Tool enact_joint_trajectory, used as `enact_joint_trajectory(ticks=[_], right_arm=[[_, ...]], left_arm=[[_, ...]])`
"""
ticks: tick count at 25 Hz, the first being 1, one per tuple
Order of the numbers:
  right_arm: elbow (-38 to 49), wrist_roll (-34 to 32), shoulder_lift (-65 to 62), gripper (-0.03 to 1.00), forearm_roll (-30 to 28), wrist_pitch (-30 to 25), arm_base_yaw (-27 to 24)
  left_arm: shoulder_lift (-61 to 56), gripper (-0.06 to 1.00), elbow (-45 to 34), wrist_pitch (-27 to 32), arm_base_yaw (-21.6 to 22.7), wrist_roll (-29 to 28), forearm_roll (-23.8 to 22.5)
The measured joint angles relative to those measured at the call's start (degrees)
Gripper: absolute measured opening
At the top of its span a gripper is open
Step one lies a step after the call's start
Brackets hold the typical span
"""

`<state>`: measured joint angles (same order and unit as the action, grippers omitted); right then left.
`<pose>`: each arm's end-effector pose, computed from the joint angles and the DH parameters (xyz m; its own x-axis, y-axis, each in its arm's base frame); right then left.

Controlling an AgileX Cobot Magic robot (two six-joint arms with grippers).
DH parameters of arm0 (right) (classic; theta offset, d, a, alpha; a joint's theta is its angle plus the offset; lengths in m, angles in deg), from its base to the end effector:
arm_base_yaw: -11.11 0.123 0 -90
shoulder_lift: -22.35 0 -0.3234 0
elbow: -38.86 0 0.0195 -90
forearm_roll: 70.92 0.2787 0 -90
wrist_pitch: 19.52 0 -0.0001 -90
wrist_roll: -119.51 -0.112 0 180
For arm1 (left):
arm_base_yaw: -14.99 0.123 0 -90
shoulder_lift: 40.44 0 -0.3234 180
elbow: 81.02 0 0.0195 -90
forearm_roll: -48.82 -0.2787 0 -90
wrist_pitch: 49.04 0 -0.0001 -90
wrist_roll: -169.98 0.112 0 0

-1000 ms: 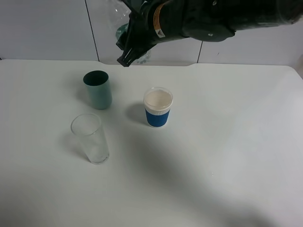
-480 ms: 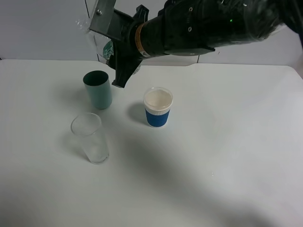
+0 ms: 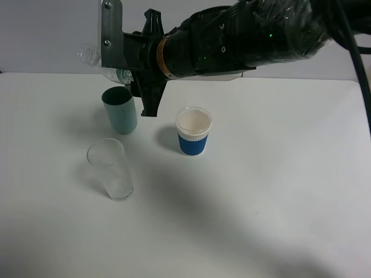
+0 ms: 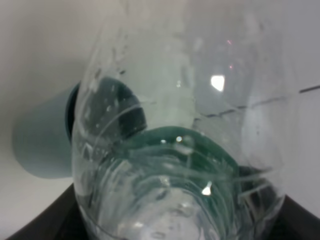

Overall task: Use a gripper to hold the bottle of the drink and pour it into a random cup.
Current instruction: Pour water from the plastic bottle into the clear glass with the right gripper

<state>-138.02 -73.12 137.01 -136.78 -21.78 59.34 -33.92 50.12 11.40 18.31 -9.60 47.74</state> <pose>0.3287 0.3618 0.2505 0.3885 -0.7665 -0.5114 -0.6900 0.1259 -0.7128 -0.0024 0.0017 0.2853 -0.4359 -0.0086 -0.9000 -0.0654 0.9976 0.0221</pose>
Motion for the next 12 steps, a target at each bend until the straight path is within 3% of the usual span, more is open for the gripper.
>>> enact_joint_trajectory(ticks=[12], right_arm=[[0.0,10.8,0.0,0.54,-0.1,0.4,0.0]], left_arm=[[0.0,0.98,0.0,0.0,0.0,0.0,-0.1]])
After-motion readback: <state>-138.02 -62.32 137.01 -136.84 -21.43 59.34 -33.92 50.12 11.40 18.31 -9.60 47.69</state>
